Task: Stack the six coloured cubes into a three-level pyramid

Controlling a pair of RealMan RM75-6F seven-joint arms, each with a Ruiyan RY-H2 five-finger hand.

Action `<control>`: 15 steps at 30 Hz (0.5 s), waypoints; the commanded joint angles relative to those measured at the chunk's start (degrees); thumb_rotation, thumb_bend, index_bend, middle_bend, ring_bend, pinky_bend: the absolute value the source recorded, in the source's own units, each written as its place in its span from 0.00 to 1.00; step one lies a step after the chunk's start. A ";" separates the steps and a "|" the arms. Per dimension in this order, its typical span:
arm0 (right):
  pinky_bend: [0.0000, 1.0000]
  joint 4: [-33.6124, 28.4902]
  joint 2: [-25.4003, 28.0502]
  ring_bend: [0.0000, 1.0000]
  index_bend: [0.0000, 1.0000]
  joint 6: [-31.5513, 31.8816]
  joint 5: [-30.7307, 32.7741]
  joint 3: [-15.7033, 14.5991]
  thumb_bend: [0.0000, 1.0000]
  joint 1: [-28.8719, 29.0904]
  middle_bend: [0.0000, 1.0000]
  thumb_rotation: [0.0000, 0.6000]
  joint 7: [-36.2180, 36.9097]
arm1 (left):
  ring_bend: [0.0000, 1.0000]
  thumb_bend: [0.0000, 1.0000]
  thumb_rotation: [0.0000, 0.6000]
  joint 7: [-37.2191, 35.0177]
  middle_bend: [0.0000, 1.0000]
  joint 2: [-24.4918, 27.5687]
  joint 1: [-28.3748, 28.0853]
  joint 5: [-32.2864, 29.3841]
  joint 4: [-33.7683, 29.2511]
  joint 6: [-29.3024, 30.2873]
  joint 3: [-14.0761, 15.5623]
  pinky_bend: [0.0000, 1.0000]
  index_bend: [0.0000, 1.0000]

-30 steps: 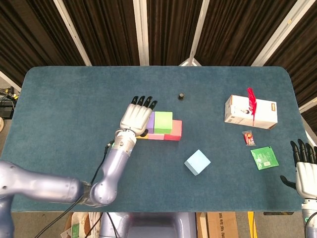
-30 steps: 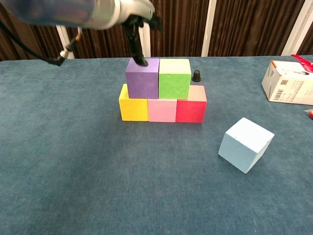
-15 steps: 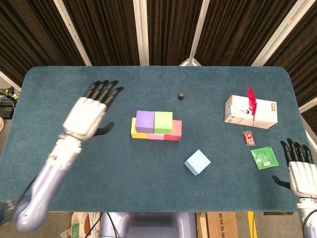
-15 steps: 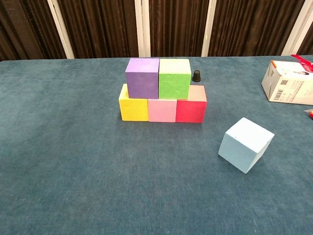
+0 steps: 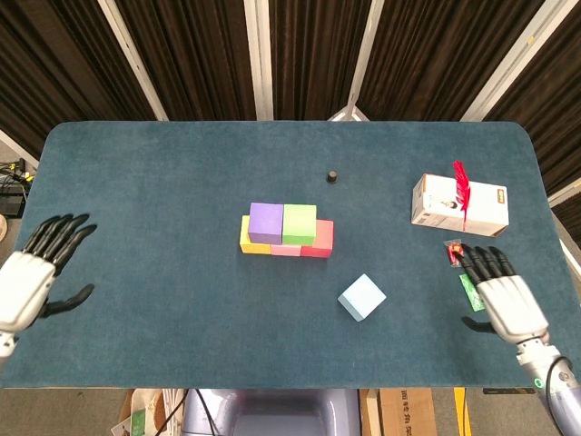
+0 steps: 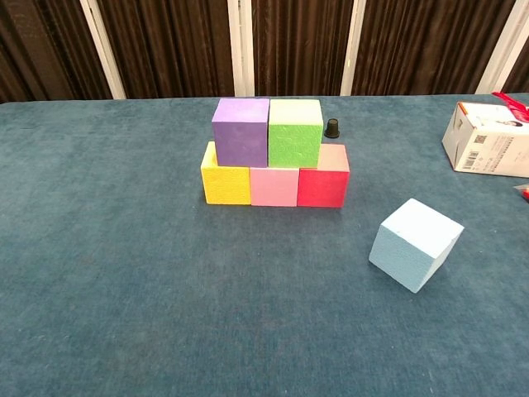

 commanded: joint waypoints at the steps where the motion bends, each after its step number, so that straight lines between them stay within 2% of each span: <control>1: 0.00 -0.18 1.32 0.03 0.00 -4.20 -3.79 -0.98 0.13 3.63 0.03 1.00 2.57 | 0.00 0.35 1.00 0.88 0.03 -3.39 2.68 1.04 2.77 2.53 1.19 0.00 0.09; 7: 0.00 2.86 0.51 0.03 0.04 -8.99 -9.13 -2.60 0.13 8.39 0.04 1.00 4.90 | 0.00 0.35 1.00 2.24 0.03 -8.38 5.60 0.37 6.49 5.55 0.81 0.00 0.09; 11: 0.00 5.30 -1.72 0.04 0.06 -10.84 -12.81 -3.88 0.13 11.93 0.04 1.00 10.90 | 0.00 0.35 1.00 6.74 0.03 -13.24 8.08 -3.61 9.62 6.23 -0.16 0.00 0.09; 15: 0.00 7.08 -3.24 0.04 0.06 -11.62 -14.10 -4.64 0.13 13.84 0.05 1.00 13.70 | 0.00 0.35 1.00 8.19 0.03 -14.87 8.43 -4.78 10.37 5.80 -0.97 0.00 0.09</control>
